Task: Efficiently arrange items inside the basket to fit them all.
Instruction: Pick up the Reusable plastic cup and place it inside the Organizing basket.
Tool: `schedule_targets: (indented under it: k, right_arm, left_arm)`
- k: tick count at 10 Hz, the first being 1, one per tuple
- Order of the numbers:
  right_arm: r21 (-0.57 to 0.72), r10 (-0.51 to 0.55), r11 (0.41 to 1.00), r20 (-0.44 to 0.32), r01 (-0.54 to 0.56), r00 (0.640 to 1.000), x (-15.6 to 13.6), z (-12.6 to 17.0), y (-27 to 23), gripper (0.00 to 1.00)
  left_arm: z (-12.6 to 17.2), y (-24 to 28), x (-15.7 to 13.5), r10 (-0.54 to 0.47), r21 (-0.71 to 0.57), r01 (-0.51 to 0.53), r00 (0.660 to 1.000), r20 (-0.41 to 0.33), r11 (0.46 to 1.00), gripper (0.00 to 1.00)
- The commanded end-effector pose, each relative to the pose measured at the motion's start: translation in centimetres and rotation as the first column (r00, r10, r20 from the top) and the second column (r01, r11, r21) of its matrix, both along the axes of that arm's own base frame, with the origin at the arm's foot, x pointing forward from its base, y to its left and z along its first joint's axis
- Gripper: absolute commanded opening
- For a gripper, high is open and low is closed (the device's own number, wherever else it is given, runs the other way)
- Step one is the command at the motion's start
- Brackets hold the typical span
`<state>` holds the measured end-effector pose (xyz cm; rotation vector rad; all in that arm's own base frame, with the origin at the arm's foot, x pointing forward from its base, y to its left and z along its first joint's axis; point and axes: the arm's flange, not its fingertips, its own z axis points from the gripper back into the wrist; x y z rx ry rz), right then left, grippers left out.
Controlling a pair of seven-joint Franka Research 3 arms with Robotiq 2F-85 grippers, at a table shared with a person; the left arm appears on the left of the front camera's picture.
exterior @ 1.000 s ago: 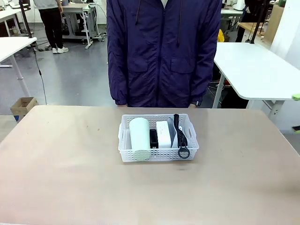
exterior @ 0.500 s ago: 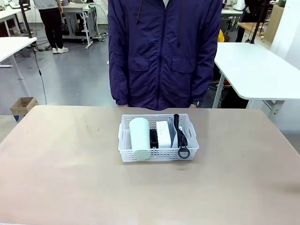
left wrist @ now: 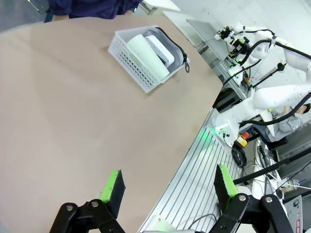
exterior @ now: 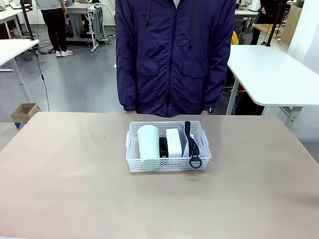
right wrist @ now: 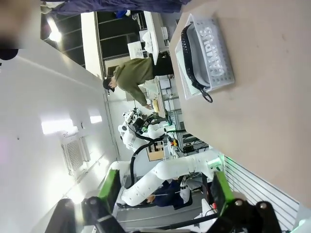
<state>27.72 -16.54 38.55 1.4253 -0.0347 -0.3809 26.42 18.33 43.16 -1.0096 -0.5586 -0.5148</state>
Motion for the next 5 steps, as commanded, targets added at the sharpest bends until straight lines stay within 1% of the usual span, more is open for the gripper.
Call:
schedule_targets:
  k: [1, 5]
  right_arm:
    - [0.010, -0.001, 1.000, 0.018, 0.001, 1.000, 0.04, 0.38, 0.11, 1.00]
    - [0.010, -0.001, 1.000, 0.018, 0.001, 1.000, 0.04, 0.38, 0.11, 1.00]
  left_arm:
    - [0.14, -0.02, -0.12, -0.006, -0.012, 0.006, 1.000, 0.022, 1.000, 0.97]
    - [0.14, -0.02, -0.12, -0.006, -0.012, 0.006, 1.000, 0.022, 1.000, 0.97]
